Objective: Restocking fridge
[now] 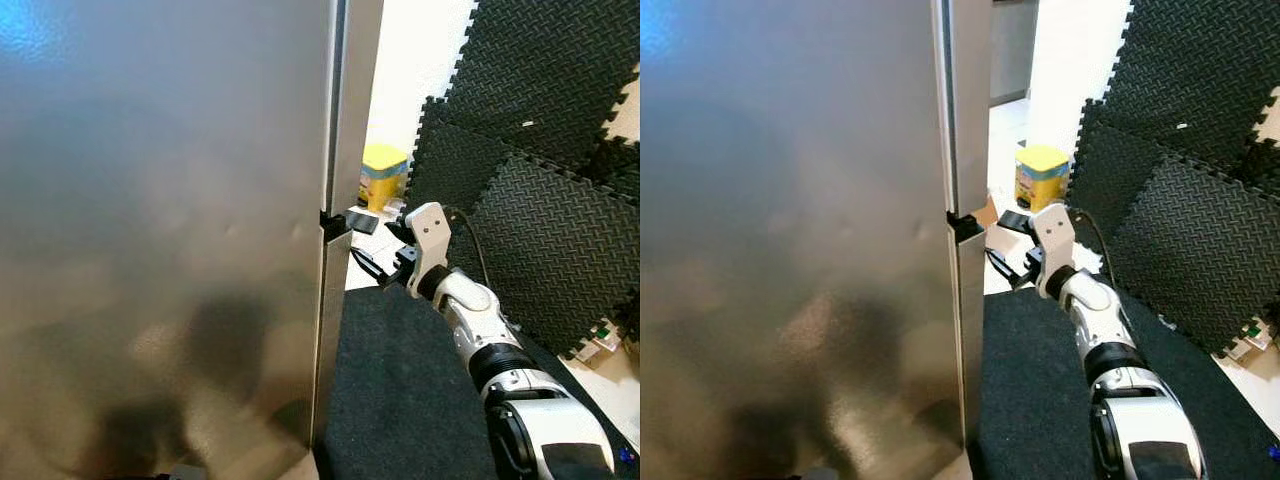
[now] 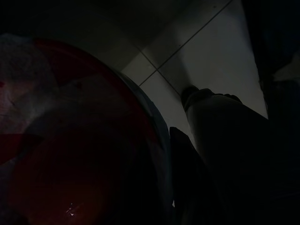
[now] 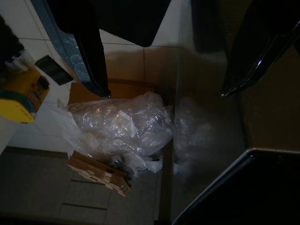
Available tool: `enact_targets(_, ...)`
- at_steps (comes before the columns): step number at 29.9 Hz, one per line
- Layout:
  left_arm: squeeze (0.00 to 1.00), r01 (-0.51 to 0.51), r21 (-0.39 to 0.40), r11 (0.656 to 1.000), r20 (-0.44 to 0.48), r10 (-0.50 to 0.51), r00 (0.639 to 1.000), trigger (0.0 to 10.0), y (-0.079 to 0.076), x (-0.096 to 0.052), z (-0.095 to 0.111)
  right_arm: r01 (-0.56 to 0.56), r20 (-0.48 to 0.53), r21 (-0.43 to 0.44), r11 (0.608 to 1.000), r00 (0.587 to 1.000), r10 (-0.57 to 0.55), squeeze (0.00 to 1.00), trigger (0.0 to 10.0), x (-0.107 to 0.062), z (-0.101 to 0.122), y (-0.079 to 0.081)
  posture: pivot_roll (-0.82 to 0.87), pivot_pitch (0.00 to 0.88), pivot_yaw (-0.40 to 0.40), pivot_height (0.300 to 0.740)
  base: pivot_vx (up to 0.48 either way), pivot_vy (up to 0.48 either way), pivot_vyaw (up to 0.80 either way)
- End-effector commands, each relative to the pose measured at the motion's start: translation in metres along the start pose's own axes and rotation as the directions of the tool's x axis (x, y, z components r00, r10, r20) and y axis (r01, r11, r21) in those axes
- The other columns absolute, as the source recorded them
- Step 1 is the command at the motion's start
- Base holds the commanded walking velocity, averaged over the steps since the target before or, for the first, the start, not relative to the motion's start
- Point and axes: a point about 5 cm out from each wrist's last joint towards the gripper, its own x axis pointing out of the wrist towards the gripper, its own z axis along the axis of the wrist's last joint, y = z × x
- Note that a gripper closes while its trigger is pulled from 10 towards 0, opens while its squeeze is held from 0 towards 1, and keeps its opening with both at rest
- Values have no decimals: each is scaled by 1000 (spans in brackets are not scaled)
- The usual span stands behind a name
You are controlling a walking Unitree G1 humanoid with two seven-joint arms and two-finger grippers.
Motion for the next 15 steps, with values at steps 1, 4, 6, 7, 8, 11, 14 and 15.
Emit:
enact_targets(1,0,-10,18,1000,-38,10,999,10000,4,-2,-10,-162,-8,-3,987,987,162,0,10000,17,3,28,-3,0,10,740,0,0,0)
enact_targets(4,0,-10,19,1000,-40,11,999,10000,4,-2,-11,-207,-24,7,978,978,207,0,10000,20,1,36,-1,0,9,740,0,0,0)
enact_targets(6,0,-10,19,1000,-40,11,999,10000,4,-2,-11,-222,-30,11,975,975,222,0,10000,20,0,39,2,0,7,740,0,0,0)
enact_targets(7,0,-10,19,1000,-40,11,999,10000,4,-2,-11,-222,-30,11,975,975,222,0,10000,20,0,39,2,0,7,740,0,0,0)
enact_targets(8,0,-11,19,1000,-40,11,999,10000,4,-2,-11,-236,-39,15,972,971,236,0,10000,21,-1,42,2,0,7,740,0,0,0)
enact_targets(11,0,-11,19,1000,-41,12,999,10000,5,-2,-12,-262,-51,20,965,964,263,0,10000,23,-3,47,3,0,6,740,0,0,0)
enact_targets(14,0,-11,19,1000,-41,12,999,10000,4,-2,-12,-271,-62,25,962,960,272,0,10000,24,-4,49,3,0,6,740,0,0,0)
enact_targets(15,0,-11,19,1000,-41,12,999,10000,4,-2,-12,-271,-62,25,962,960,272,0,10000,24,-4,49,3,0,6,740,0,0,0)
